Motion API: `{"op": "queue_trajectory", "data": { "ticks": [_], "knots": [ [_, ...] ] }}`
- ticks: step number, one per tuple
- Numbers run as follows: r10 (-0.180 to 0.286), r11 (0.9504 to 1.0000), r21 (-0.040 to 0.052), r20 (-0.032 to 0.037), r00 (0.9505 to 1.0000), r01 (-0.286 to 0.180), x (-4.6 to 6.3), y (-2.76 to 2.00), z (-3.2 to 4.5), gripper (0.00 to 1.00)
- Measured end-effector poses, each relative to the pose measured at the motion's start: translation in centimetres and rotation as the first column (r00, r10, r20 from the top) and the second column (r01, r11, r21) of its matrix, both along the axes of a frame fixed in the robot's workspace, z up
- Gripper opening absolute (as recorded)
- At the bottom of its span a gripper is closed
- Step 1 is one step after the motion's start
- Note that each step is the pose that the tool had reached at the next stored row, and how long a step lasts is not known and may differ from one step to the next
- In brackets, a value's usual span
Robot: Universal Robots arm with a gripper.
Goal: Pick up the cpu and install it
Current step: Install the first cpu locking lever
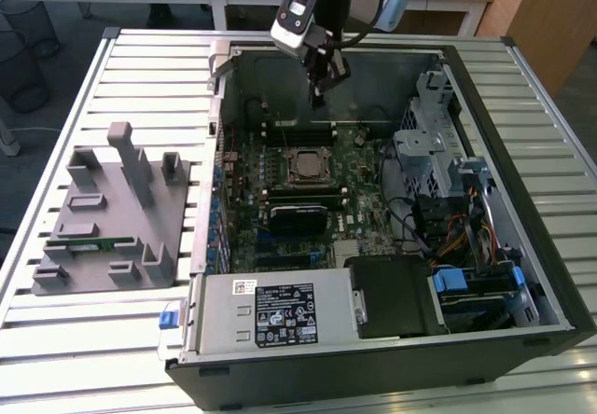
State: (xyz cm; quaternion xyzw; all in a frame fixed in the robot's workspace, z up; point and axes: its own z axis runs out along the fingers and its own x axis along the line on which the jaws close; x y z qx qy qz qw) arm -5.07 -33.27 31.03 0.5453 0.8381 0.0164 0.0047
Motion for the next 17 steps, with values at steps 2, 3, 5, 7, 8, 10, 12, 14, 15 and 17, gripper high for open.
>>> {"op": "queue_trajectory", "data": {
  "ticks": [2, 3, 5, 7, 8, 10, 12, 14, 15, 17],
  "knots": [
    [0.038, 0.9993, 0.0, 0.0, 0.9993, -0.038, 0.0, 0.0, -0.03, 0.11],
    [0.056, 0.9985, 0.0, 0.0, 0.9985, -0.056, 0.0, 0.0, -0.05, 0.11],
    [0.091, 0.9958, 0.0, 0.0, 0.9958, -0.091, 0.0, 0.0, -0.08, 0.11],
    [0.127, 0.9919, 0.0, -0.0001, 0.9919, -0.127, 0.0, 0.0, -0.11, 0.11],
    [0.146, 0.9893, 0.0, -0.0001, 0.9893, -0.146, 0.0, 0.0, -0.12, 0.11],
    [0.182, 0.9834, 0.0001, 0.0, 0.9834, -0.182, 0.0, 0.0, -0.16, 0.11],
    [0.217, 0.9762, 0.0001, 0.0, 0.9762, -0.217, 0.0, 0.0, -0.2, 0.11],
    [0.252, 0.9677, 0.0, 0.0, 0.9677, -0.252, 0.0, 0.0, -0.23, 0.11],
    [0.271, 0.9627, 0.0, -0.0001, 0.9627, -0.271, 0.0, 0.0, -0.24, 0.11],
    [0.305, 0.9523, 0.0, -0.0001, 0.9523, -0.305, 0.0, 0.0, -0.28, 0.11]
  ]
}}
